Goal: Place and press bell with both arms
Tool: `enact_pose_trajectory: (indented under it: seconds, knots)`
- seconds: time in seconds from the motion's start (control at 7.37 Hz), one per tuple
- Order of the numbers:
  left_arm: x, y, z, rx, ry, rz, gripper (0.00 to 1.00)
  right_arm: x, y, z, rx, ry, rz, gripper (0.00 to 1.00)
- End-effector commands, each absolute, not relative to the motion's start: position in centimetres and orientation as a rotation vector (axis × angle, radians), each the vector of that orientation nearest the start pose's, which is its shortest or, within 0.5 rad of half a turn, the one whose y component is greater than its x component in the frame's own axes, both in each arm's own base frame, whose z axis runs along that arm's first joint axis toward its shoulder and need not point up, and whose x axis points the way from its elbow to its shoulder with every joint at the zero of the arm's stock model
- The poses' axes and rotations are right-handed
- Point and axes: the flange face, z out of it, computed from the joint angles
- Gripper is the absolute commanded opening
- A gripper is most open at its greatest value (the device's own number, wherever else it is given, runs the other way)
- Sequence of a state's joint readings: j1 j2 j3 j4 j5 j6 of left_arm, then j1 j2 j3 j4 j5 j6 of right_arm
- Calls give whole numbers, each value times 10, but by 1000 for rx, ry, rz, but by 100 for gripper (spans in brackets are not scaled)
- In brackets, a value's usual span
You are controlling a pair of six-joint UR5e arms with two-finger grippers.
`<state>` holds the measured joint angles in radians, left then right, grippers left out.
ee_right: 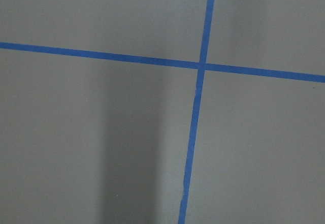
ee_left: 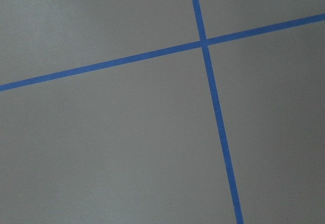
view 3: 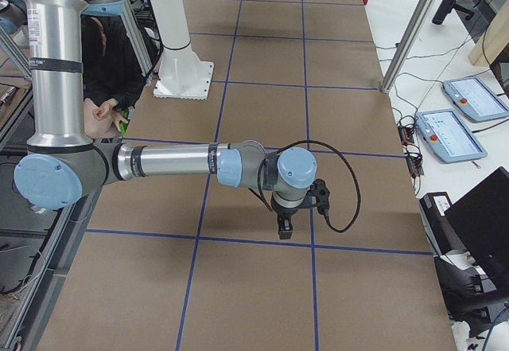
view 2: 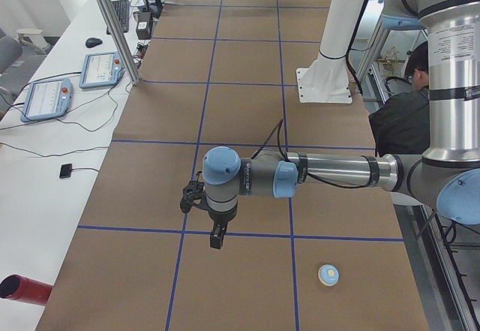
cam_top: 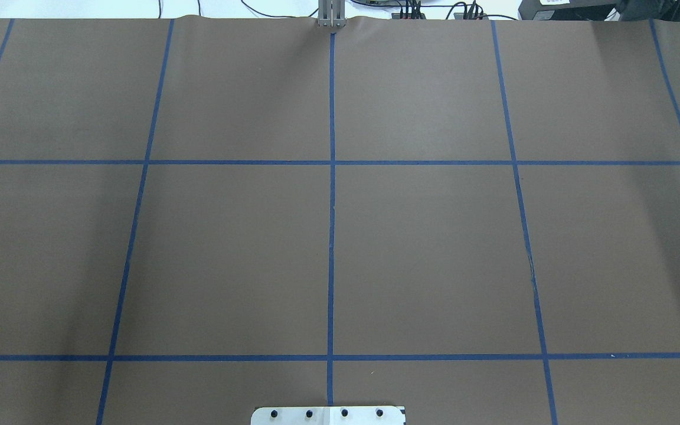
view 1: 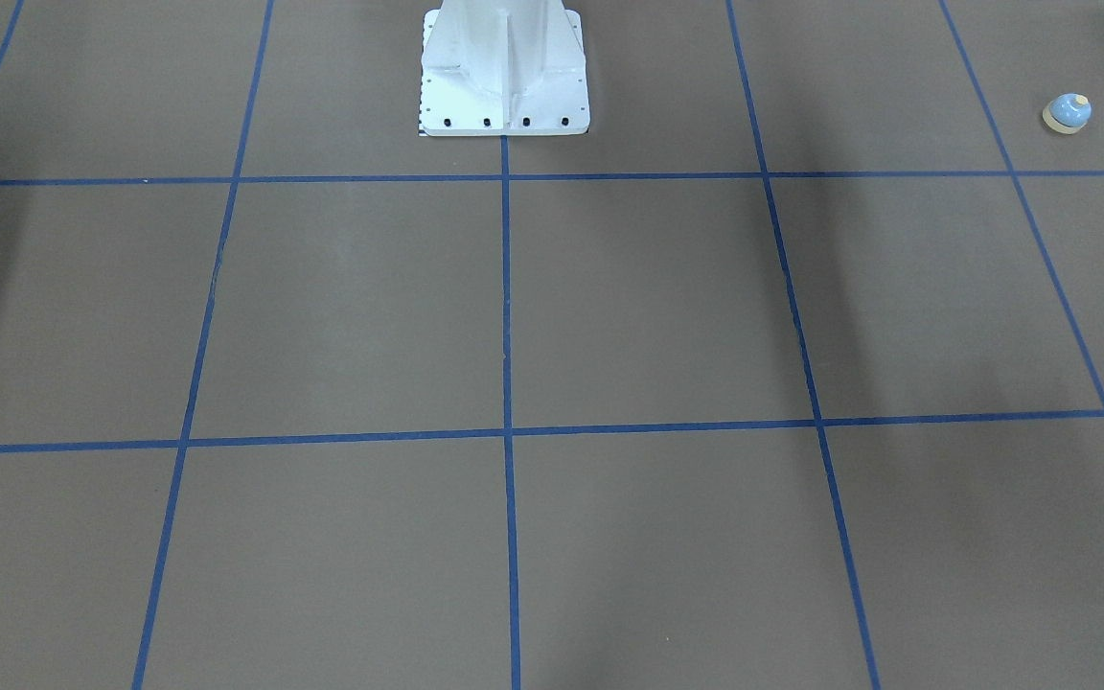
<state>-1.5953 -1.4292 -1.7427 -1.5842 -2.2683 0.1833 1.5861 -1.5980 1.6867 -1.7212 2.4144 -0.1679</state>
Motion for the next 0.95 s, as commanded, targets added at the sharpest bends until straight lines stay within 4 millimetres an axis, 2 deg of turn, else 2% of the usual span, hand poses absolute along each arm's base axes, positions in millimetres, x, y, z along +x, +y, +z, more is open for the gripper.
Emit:
enact_pose_trajectory:
  seconds: [0.0,0.27,0.41,0.68,0.81]
  knots:
    - [-79,-433,641,121,697,169,100,66,-476,621,26,-845,-119,100]
    - [-78,-434,637,129,700,175,100,66,-476,622,22,-847,-112,100]
    - [-80,-436,611,177,687,188,100,66,-476,622,23,-847,-116,100]
    - [-80,-432,545,290,666,228,100,66,-476,620,29,-847,-122,100]
    - [-79,-425,524,287,666,227,100,66,-476,618,33,-845,-124,100]
